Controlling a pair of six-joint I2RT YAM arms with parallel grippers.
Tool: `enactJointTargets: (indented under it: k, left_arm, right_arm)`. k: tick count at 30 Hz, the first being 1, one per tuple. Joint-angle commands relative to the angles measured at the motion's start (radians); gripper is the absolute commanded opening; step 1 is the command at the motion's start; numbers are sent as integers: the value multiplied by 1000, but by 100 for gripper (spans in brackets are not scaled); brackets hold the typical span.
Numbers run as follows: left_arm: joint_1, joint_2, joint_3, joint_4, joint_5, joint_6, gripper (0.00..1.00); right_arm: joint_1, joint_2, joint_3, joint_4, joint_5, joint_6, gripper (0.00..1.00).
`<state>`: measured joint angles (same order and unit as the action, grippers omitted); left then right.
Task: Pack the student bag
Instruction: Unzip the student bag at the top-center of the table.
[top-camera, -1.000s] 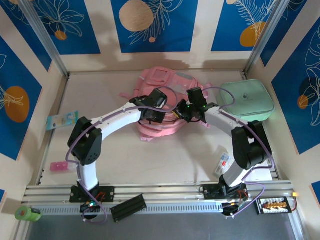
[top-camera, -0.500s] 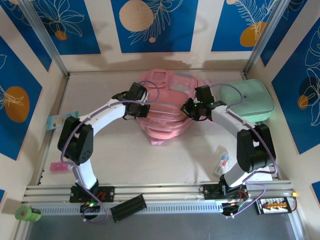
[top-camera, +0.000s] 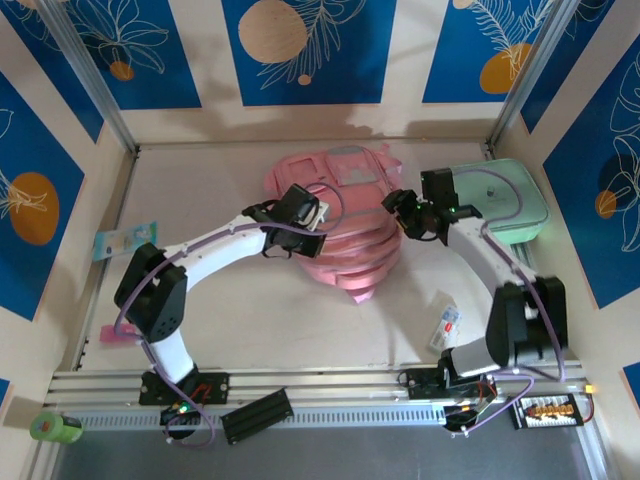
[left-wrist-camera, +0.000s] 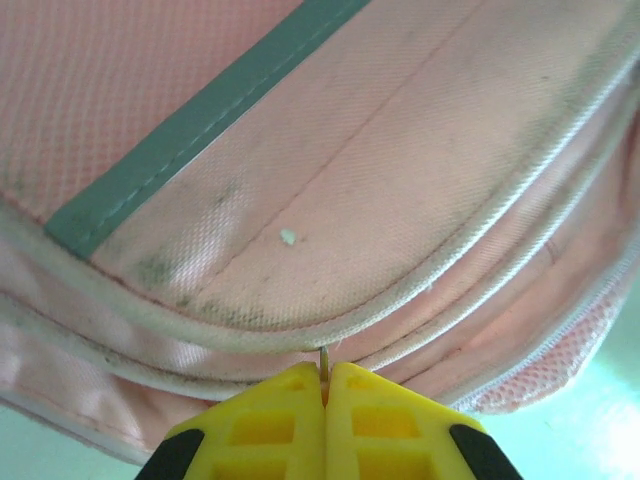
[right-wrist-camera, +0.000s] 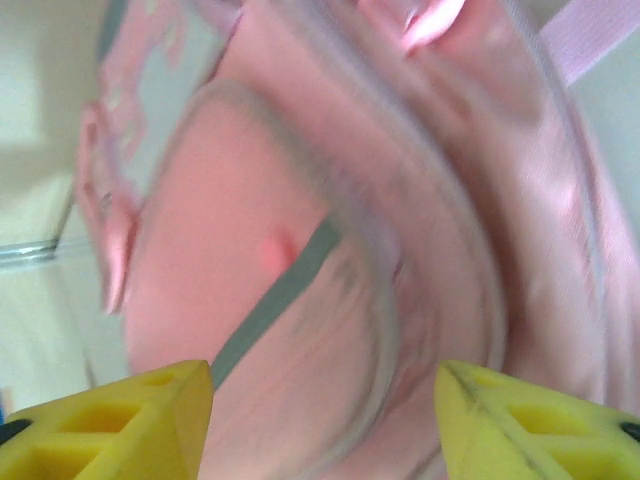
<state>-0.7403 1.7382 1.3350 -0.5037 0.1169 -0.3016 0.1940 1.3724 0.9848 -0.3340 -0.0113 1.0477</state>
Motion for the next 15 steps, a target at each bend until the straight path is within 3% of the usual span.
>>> enactJointTargets:
  k: [1, 6, 15]
  left_arm:
    - [-18, 1, 72, 3, 49, -14, 0]
    - [-31, 8, 93, 14, 71, -17, 0]
    - [-35, 8, 70, 15, 60, -8, 0]
  right_arm:
    - [45, -89, -80, 7, 7, 203, 62]
    - [109, -102, -142, 76, -27, 319, 63]
    - [163, 20, -77, 163, -51, 280, 55]
